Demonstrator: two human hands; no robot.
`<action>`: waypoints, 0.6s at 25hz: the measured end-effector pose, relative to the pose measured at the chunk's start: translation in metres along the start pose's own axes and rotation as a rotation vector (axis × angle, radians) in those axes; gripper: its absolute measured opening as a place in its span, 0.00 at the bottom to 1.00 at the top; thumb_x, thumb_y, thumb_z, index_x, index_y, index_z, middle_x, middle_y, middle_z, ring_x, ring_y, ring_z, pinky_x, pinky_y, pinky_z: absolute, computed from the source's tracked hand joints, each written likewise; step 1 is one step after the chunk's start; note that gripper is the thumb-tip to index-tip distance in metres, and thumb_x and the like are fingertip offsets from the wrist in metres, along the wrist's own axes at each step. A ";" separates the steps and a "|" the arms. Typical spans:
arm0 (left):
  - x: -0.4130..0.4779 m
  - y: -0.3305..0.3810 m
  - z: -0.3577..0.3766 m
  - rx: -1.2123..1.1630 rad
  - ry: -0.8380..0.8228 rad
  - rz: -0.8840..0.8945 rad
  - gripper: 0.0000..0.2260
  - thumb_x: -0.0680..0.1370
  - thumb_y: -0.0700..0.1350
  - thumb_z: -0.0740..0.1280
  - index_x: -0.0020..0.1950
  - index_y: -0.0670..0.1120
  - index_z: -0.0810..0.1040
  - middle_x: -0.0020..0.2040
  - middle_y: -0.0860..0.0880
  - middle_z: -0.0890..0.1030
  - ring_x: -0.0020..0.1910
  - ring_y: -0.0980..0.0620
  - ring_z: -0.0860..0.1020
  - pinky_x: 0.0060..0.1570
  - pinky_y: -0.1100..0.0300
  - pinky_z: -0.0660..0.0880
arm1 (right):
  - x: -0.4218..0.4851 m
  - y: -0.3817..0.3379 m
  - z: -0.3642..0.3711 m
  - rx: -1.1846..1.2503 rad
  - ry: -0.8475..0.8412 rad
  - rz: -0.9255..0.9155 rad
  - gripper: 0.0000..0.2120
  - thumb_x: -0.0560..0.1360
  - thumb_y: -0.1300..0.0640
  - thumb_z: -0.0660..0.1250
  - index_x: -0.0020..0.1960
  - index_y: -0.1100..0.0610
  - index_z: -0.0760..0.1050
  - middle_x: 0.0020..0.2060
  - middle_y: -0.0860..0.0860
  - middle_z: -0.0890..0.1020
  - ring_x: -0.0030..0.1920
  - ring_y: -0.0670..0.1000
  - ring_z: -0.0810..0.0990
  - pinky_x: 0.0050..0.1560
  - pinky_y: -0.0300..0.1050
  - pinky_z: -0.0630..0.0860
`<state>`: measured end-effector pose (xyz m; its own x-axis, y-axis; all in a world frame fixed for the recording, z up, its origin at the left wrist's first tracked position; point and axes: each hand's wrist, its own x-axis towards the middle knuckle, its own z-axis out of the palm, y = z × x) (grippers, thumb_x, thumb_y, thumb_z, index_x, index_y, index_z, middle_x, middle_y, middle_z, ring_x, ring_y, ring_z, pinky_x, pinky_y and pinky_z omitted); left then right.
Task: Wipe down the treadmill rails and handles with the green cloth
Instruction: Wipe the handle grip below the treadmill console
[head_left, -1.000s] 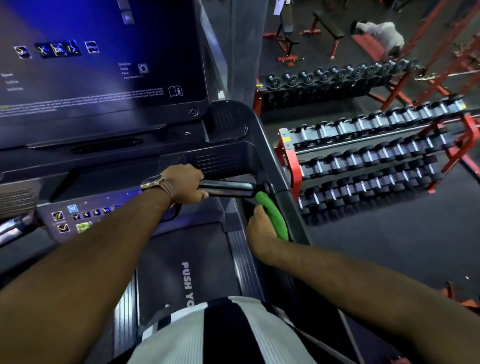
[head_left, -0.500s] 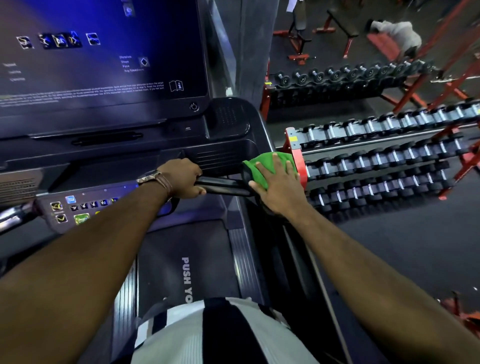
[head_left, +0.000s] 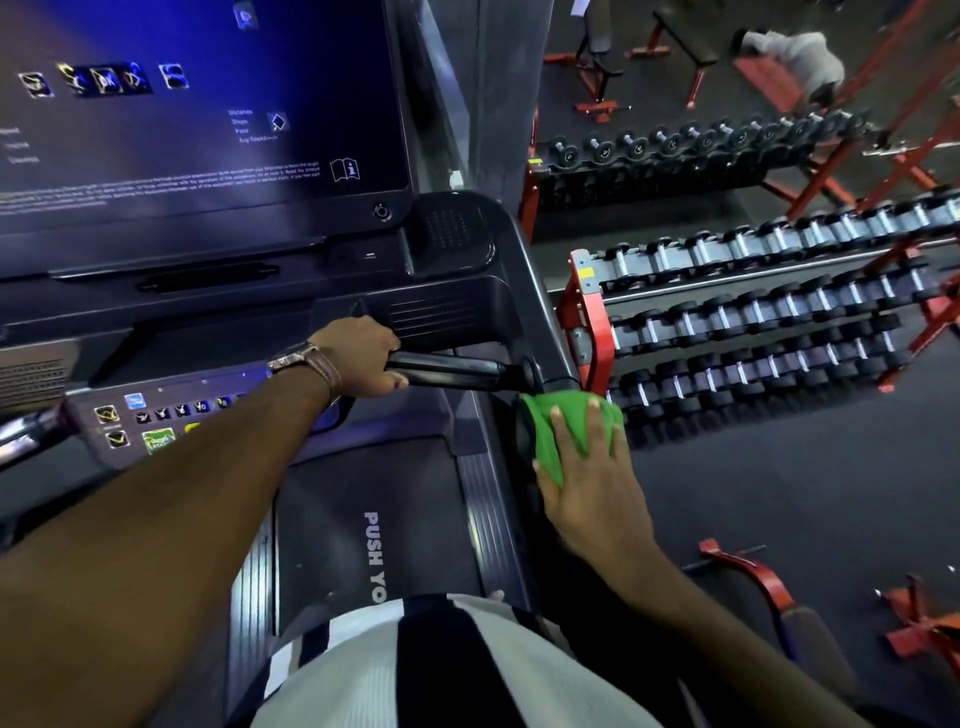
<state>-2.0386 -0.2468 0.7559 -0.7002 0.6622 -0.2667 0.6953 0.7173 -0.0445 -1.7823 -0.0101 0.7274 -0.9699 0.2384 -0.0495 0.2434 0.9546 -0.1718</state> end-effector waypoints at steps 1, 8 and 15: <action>0.000 0.000 0.000 0.005 -0.001 0.001 0.20 0.70 0.64 0.65 0.48 0.49 0.79 0.46 0.49 0.81 0.46 0.45 0.79 0.42 0.54 0.77 | 0.025 -0.002 0.002 0.004 0.029 0.014 0.30 0.79 0.40 0.56 0.78 0.51 0.57 0.76 0.64 0.56 0.70 0.71 0.62 0.66 0.66 0.70; 0.000 0.000 0.002 0.027 0.031 -0.012 0.20 0.70 0.63 0.66 0.49 0.48 0.80 0.46 0.48 0.82 0.47 0.44 0.80 0.42 0.55 0.77 | 0.147 -0.016 -0.011 0.144 0.025 0.121 0.33 0.78 0.43 0.62 0.79 0.50 0.54 0.74 0.61 0.61 0.69 0.65 0.68 0.66 0.58 0.69; -0.003 0.002 0.001 0.029 0.021 -0.021 0.18 0.70 0.63 0.66 0.47 0.49 0.79 0.46 0.48 0.82 0.47 0.44 0.80 0.40 0.55 0.75 | 0.075 -0.010 0.004 0.029 0.069 0.027 0.34 0.76 0.52 0.63 0.78 0.45 0.53 0.77 0.59 0.56 0.73 0.66 0.61 0.67 0.60 0.71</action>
<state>-2.0345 -0.2474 0.7562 -0.7178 0.6515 -0.2454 0.6845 0.7249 -0.0776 -1.8572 -0.0023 0.7218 -0.9609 0.2766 0.0129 0.2686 0.9424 -0.1994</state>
